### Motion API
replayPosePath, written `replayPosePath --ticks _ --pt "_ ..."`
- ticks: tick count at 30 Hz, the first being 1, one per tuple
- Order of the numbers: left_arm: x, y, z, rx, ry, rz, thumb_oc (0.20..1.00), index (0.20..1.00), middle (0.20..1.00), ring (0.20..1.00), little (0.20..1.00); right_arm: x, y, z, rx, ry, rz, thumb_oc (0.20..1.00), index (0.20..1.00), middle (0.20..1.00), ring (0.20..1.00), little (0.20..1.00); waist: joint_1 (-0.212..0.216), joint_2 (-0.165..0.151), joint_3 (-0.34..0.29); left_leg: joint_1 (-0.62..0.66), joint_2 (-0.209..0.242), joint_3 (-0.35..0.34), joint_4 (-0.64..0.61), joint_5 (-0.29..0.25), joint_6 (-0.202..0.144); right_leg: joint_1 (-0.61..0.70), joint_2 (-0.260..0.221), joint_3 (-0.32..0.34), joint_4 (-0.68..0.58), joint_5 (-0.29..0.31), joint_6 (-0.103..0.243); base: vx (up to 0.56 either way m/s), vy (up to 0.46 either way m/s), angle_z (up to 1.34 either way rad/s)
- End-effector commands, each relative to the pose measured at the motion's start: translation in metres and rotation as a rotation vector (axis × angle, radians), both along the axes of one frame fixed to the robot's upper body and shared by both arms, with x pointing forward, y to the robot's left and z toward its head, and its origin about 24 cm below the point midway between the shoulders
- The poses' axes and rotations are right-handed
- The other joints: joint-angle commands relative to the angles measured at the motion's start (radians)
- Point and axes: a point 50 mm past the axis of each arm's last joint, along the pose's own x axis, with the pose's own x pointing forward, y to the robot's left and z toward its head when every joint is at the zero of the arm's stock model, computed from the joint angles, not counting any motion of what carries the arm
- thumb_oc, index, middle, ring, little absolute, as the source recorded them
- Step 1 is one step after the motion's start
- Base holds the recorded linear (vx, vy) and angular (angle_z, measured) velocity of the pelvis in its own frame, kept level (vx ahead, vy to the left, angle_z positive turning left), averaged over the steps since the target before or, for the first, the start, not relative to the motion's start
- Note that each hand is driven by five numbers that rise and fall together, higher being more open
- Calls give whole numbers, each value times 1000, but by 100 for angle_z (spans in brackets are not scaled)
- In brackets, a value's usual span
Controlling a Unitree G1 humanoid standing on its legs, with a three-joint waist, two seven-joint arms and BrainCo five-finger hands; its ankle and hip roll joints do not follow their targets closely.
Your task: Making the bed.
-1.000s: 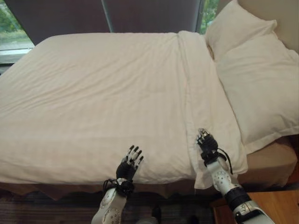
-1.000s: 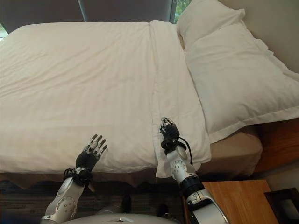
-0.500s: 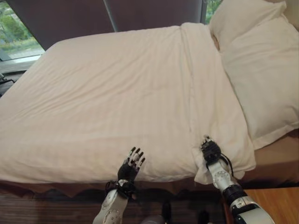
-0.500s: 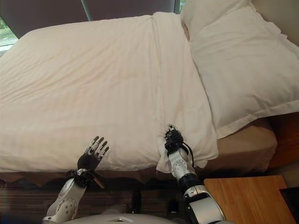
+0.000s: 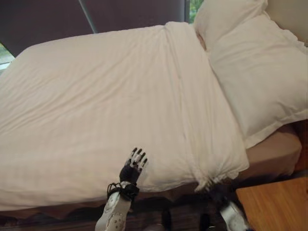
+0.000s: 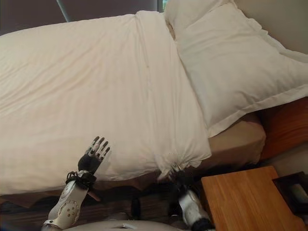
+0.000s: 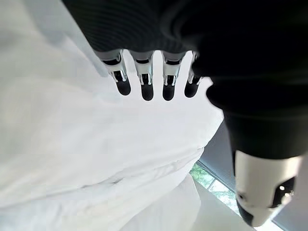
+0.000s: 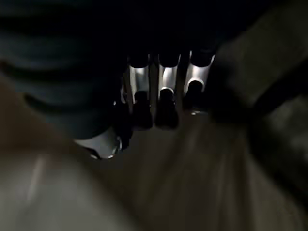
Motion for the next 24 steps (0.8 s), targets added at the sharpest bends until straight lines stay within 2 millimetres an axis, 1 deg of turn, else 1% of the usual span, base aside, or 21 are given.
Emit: replayPosePath --ticks 1,2,5,7,8,10,11,13,14,15,16,17,18,19,20,21,22,24 --pt "7 9 14 11 -105 29 1000 1000 1000 1000 1000 -20 -13 -3 -32 47 3 200 200 200 200 200 -33 -41 -14 -19 -42 -25 5 12 3 2 -10 21 74 -59 33 51 -11 -12" --pt "6 10 13 11 -99 29 1000 1000 1000 1000 1000 -27 -22 -4 -55 78 -46 200 200 200 200 200 -39 -43 -19 -15 -41 -22 5 10 3 4 -10 23 72 -59 34 56 -12 -13" --pt "5 12 10 12 -87 43 1000 1000 1000 1000 1000 -43 -42 -5 -115 163 -135 200 200 200 200 200 -51 -47 -32 -4 -39 -15 5 2 5 13 -7 28 63 -59 34 44 -5 -18" --pt "4 13 9 30 -76 37 1000 1000 1000 1000 1000 -50 -53 -4 -170 213 -140 200 200 200 200 200 -58 -50 -41 0 -37 -14 5 -2 5 19 -7 31 58 -59 35 33 -5 -5" --pt "2 14 8 54 -68 27 1000 1000 1000 1000 1000 -48 -60 -1 -212 216 -118 200 200 200 200 200 -62 -49 -45 1 -36 -13 5 -4 6 21 -6 33 56 -58 35 22 -1 -6" --pt "-4 17 6 86 -54 10 1000 1000 1000 1000 1000 -34 -69 8 -278 138 -64 200 200 200 200 200 -74 -49 -47 3 -34 -5 5 -4 6 21 -5 38 57 -58 36 4 2 -2" --pt "-4 17 6 86 -53 10 1000 1000 1000 1000 1000 -35 -69 8 -278 139 -64 200 200 200 200 200 -74 -49 -48 3 -34 -5 5 -4 6 21 -5 38 57 -58 36 -4 2 -3" --pt "-26 22 -4 193 15 -75 1000 1000 1000 1000 1000 0 -80 40 -402 -105 21 200 200 200 200 200 -98 -46 -53 5 -30 7 5 -7 8 16 -2 51 62 -56 38 -5 12 -6" --pt "-41 21 -11 212 60 -136 1000 1000 1000 1000 1000 17 -82 59 -483 -217 93 567 567 567 567 567 -110 -42 -59 8 -29 14 5 -9 10 15 0 57 66 -56 40 4 18 -13" --pt "-41 21 -11 212 60 -137 1000 1000 1000 1000 1000 16 -82 59 -484 -216 93 1000 1000 1000 1000 1000 -109 -42 -59 8 -29 14 5 -9 10 15 0 57 66 -57 40 16 21 -17" --pt "-48 20 -15 226 84 -165 1000 1000 1000 1000 1000 27 -83 73 -542 -281 143 1000 1000 1000 1000 1000 -114 -38 -63 10 -28 17 5 -10 11 15 -1 58 67 -56 42 7 7 -18" --pt "-48 20 -15 226 84 -165 1000 1000 1000 1000 1000 26 -83 73 -543 -280 143 1000 1000 1000 1000 1000 -114 -38 -64 10 -28 17 5 -10 11 15 -1 58 67 -57 42 17 12 -11" --pt "-54 19 -17 248 99 -201 1000 1000 1000 1000 1000 34 -81 82 -576 -330 183 1000 1000 1000 1000 1000 -119 -36 -68 12 -28 20 5 -11 12 15 -1 62 68 -56 43 18 15 -3" --pt "-61 15 -21 294 125 -279 1000 1000 1000 1000 1000 41 -77 91 -630 -379 252 1000 1000 1000 1000 1000 -125 -31 -75 16 -27 24 5 -13 14 16 -2 63 69 -56 44 0 0 0" --pt "-65 12 -24 308 141 -322 1000 1000 1000 1000 1000 46 -71 96 -643 -415 298 1000 1000 1000 1000 1000 -128 -30 -79 18 -27 26 5 -15 15 17 -3 65 69 -55 45 0 0 0" --pt "-71 7 -30 338 167 -393 1000 1000 1000 1000 1000 52 -62 98 -642 -441 351 1000 1000 1000 1000 1000 -132 -29 -85 20 -27 30 5 -16 15 16 -3 70 72 -55 47 0 0 0" --pt "-71 7 -30 338 167 -393 1000 1000 1000 1000 1000 52 -62 98 -642 -441 351 1000 1000 1000 1000 1000 -132 -29 -85 20 -27 30 5 -16 15 16 -3 70 72 -55 47 -3 9 -5" --pt "-74 2 -35 355 191 -458 1000 1000 1000 1000 1000 58 -50 98 -631 -469 419 1000 1000 1000 1000 1000 -136 -26 -91 23 -27 33 5 -17 16 12 -3 74 80 -56 47 -15 11 -7"
